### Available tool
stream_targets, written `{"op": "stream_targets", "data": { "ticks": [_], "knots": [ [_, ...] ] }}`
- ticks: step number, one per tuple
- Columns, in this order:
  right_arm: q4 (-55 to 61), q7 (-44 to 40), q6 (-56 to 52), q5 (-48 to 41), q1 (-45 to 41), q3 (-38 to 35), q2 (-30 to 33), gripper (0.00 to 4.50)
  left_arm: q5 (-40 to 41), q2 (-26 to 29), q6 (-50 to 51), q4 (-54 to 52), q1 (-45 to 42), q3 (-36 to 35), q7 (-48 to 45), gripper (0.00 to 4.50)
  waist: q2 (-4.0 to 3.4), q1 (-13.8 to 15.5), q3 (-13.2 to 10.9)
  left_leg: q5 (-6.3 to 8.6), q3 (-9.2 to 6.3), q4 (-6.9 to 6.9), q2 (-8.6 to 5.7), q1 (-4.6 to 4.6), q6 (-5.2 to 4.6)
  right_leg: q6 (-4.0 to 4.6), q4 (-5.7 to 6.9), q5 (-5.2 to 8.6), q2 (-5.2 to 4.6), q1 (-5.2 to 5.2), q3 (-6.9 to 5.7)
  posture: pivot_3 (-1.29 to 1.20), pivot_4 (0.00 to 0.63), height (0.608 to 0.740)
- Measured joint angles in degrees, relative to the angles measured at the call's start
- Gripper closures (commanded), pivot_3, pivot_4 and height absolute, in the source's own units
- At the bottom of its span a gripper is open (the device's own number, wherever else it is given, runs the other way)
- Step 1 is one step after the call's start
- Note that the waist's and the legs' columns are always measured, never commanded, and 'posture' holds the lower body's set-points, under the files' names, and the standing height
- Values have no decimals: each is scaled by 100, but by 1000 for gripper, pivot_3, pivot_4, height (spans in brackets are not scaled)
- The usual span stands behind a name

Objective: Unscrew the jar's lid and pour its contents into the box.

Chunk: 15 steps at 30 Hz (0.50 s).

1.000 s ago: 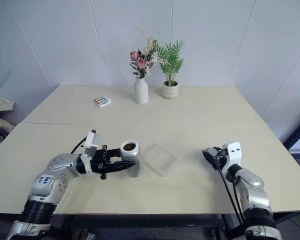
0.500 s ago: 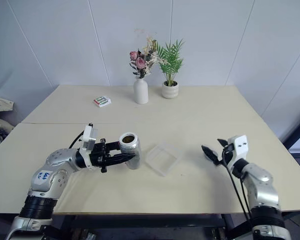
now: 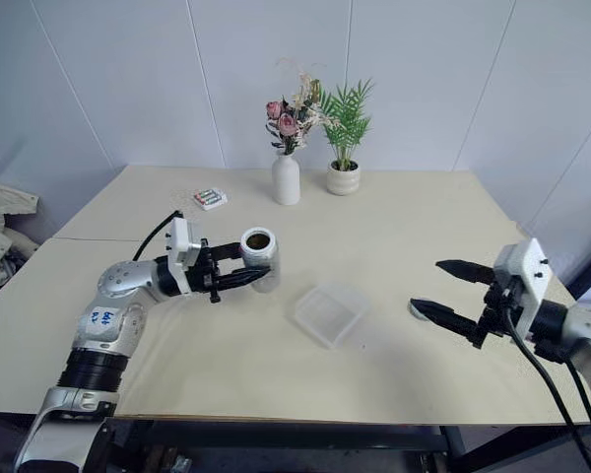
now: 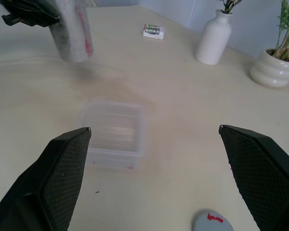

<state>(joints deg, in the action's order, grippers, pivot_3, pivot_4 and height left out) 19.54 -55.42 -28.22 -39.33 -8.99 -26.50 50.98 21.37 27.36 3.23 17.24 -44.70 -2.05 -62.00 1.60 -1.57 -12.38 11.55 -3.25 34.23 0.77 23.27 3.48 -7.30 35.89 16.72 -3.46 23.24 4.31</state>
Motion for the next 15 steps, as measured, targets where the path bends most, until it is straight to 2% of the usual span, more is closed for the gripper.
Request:
{"op": "stream_targets", "data": {
  "ticks": [6,15],
  "knots": [
    [720,202,-96,-151,282,-9,-22,15,-511,-197,-636,856,-446,181,181,2586,2,3,-1,0,4,12,0,2,-1,-5,0,-3,1,0,5,0,150,740],
    [701,386,-49,-124,390,-35,-114,15,-1448,-517,-1589,1971,-1260,482,880,2586,3,9,-2,8,8,14,-4,4,-14,-18,-21,-10,1,-10,12,0,150,740]
  ]
}}
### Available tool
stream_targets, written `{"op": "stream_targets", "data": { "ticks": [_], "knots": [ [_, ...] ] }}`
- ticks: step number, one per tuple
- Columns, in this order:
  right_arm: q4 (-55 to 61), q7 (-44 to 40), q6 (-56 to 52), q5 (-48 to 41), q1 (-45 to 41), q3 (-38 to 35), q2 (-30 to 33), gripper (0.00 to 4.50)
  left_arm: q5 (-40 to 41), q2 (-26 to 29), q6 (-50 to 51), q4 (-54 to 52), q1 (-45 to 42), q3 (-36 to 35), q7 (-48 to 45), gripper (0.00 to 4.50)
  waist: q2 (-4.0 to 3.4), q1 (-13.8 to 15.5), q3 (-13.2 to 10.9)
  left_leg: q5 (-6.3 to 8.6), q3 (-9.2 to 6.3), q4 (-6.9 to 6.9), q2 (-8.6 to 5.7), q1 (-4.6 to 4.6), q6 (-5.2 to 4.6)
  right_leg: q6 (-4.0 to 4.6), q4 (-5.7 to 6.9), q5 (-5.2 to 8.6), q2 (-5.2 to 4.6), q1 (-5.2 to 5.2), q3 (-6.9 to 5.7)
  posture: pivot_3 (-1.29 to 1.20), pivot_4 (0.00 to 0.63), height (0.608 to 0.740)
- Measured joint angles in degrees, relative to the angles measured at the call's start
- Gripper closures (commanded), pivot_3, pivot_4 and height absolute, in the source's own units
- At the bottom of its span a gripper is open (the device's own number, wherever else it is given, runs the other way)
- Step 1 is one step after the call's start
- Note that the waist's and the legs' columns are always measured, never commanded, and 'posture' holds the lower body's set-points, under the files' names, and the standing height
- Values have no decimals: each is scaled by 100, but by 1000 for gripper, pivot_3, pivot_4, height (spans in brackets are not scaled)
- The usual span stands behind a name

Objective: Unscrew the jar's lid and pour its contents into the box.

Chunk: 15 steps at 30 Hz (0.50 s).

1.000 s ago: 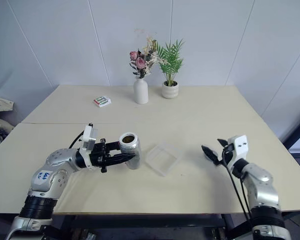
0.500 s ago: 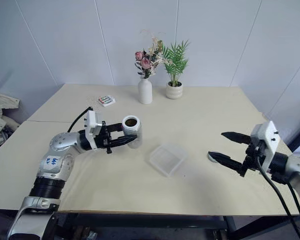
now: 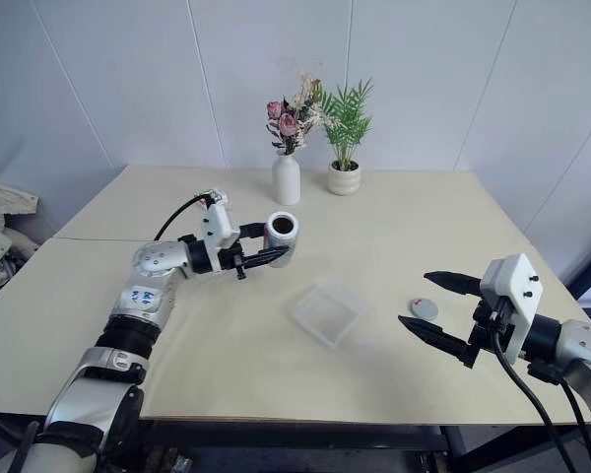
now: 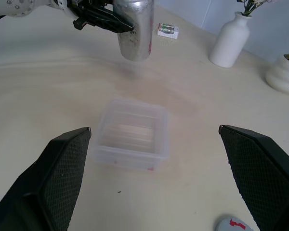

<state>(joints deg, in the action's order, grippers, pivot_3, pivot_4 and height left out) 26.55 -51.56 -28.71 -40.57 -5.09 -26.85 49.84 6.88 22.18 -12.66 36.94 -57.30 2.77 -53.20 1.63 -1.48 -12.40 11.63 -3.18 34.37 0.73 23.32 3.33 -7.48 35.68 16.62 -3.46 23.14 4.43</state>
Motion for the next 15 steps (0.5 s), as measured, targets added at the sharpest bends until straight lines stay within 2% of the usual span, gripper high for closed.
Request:
{"op": "stream_targets", "data": {
  "ticks": [5,15],
  "knots": [
    [7,136,2,3,37,1,-139,15,-700,-78,-453,309,-97,404,406,2586,0,-13,0,2,4,-4,-1,-2,-2,-5,1,-2,2,0,11,0,150,740],
    [85,362,10,22,171,94,-394,15,-1414,-261,-1127,1088,-407,726,1074,2586,1,-7,-1,4,19,1,-6,-2,-6,-18,-4,-10,2,0,35,0,150,740]
  ]
}}
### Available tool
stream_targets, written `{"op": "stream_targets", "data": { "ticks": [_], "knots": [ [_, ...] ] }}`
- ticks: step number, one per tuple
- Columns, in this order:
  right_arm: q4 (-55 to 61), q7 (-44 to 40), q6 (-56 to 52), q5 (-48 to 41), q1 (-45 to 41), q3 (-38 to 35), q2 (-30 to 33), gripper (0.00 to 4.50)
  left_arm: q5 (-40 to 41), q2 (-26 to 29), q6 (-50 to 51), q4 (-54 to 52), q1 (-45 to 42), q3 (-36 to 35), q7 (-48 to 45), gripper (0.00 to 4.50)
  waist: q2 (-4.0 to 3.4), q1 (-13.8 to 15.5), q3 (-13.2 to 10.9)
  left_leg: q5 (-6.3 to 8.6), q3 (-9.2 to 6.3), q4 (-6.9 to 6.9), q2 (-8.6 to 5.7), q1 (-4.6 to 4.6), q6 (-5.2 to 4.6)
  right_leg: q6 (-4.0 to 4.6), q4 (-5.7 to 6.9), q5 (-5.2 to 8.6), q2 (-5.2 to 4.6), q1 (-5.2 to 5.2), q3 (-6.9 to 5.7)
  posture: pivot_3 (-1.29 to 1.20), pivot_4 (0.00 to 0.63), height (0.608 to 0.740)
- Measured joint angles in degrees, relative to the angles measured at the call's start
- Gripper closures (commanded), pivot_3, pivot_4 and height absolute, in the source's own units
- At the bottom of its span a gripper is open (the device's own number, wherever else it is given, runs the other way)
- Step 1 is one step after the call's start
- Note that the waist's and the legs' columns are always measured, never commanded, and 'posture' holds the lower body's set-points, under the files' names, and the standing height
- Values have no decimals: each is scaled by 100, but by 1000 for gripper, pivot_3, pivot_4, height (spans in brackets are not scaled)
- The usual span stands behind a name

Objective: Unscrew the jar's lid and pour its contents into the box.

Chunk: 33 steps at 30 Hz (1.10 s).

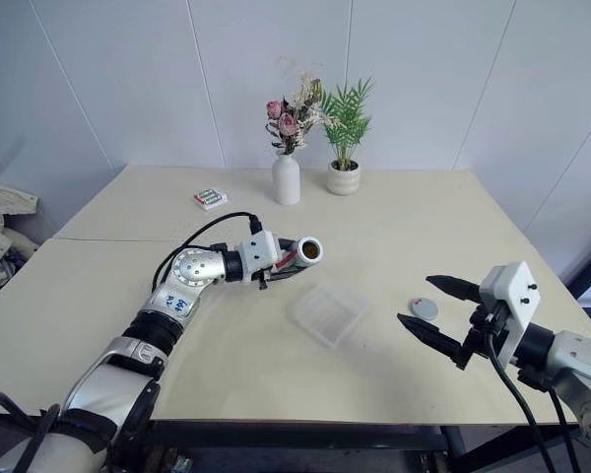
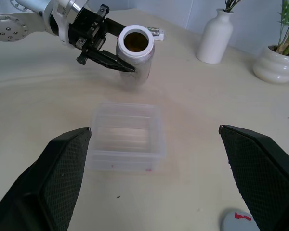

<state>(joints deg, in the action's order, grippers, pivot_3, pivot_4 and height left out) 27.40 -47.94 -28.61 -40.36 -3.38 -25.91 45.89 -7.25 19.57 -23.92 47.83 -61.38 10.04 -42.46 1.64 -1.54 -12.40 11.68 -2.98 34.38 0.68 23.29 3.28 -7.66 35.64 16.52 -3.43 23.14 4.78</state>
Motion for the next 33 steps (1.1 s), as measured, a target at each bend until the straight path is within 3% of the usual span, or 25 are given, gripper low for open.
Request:
{"op": "stream_targets", "data": {
  "ticks": [6,9,14,18,21,27,33],
  "knots": [
    [5,74,63,15,6,95,-105,15,-657,-1,-717,346,-323,231,837,2586,4,-1,-2,1,7,0,0,0,-2,-10,-4,-6,3,1,12,0,150,740],
    [5,133,90,16,8,161,-171,15,-1711,314,-1789,539,-771,757,1837,2586,12,0,-7,1,13,0,-1,1,-2,-17,-10,-9,4,3,21,0,150,740],
    [3,214,114,20,-25,318,-242,15,-4500,906,-2765,657,-2056,2265,4876,2586,27,5,-15,10,30,3,-9,5,-14,-39,-35,-14,-2,0,37,0,150,740],
    [-22,340,152,67,-204,461,-411,15,-6624,795,-2068,920,-2839,3786,7719,2586,36,2,-20,32,36,29,-8,23,-27,-52,-54,-12,-1,0,40,0,150,740],
    [-40,439,174,88,-290,583,-543,15,-7675,438,-1362,1202,-3071,4747,9043,2586,35,6,-20,65,38,60,-6,40,-34,-58,-54,-9,2,4,39,0,150,740],
    [-68,613,225,95,-402,654,-768,15,-8226,-121,-981,1818,-3232,5560,9624,2586,34,36,-20,78,45,73,-7,108,-39,-61,-11,0,0,85,41,0,150,740],
    [-247,629,356,198,-520,811,-906,15,-8131,-264,-1030,1823,-3741,5606,9730,2586,34,145,-19,84,71,78,-8,93,-40,-62,-9,5,0,81,57,0,150,740]
  ]
}}
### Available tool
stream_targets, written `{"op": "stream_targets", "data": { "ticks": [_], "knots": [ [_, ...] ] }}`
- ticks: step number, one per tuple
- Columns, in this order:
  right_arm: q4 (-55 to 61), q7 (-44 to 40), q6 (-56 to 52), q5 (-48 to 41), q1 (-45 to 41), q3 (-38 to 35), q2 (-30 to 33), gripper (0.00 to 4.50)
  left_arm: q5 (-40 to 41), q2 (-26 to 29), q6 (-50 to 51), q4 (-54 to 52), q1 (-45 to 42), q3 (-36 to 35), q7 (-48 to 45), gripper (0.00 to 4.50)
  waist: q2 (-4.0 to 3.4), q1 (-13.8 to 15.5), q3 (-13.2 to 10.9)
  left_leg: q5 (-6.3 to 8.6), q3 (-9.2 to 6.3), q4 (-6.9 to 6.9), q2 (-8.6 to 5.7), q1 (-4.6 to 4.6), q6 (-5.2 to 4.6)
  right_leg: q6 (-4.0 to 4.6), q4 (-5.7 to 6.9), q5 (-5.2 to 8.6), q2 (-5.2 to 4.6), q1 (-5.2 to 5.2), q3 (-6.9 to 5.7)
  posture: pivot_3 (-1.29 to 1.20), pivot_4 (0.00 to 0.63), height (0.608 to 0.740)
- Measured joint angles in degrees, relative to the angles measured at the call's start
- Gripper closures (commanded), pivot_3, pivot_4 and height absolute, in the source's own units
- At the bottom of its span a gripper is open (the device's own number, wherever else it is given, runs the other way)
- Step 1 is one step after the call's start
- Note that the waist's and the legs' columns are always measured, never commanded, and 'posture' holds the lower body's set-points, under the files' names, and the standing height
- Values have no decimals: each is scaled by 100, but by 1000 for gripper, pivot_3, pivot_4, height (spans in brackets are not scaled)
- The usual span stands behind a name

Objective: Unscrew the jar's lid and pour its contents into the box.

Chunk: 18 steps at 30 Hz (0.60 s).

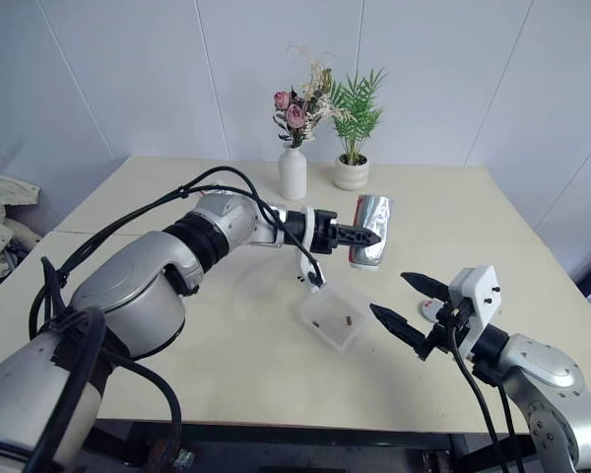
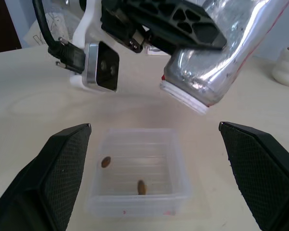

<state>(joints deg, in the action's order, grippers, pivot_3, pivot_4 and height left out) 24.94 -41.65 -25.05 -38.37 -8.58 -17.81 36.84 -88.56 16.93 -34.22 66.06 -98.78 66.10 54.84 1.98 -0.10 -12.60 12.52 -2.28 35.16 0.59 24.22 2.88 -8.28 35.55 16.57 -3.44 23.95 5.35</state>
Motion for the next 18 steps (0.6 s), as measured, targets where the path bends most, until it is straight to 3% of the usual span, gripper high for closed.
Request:
{"op": "stream_targets", "data": {
  "ticks": [4,10,14,18],
  "knots": [
    [-105,-27,32,25,-87,37,0,15,314,56,-285,147,63,-98,-261,2586,0,-3,0,-1,1,6,0,-3,1,0,12,-1,1,0,3,0,150,740],
    [-256,-142,50,58,-172,106,3,15,1576,317,-1158,444,231,-1037,-1410,2586,-2,0,1,-2,5,9,0,-5,1,0,19,-1,0,0,5,0,150,740],
    [-297,-259,44,59,-210,105,89,15,3988,440,-1830,940,1013,-2998,-4174,2586,-9,-7,5,-4,12,14,4,-16,2,4,38,-1,2,0,8,0,150,740],
    [-303,-369,19,54,-318,106,132,15,6247,316,-1126,985,1908,-4725,-7047,2586,-11,-7,6,-7,10,46,4,-9,-2,7,57,-5,2,0,8,0,150,740]
  ]
}}
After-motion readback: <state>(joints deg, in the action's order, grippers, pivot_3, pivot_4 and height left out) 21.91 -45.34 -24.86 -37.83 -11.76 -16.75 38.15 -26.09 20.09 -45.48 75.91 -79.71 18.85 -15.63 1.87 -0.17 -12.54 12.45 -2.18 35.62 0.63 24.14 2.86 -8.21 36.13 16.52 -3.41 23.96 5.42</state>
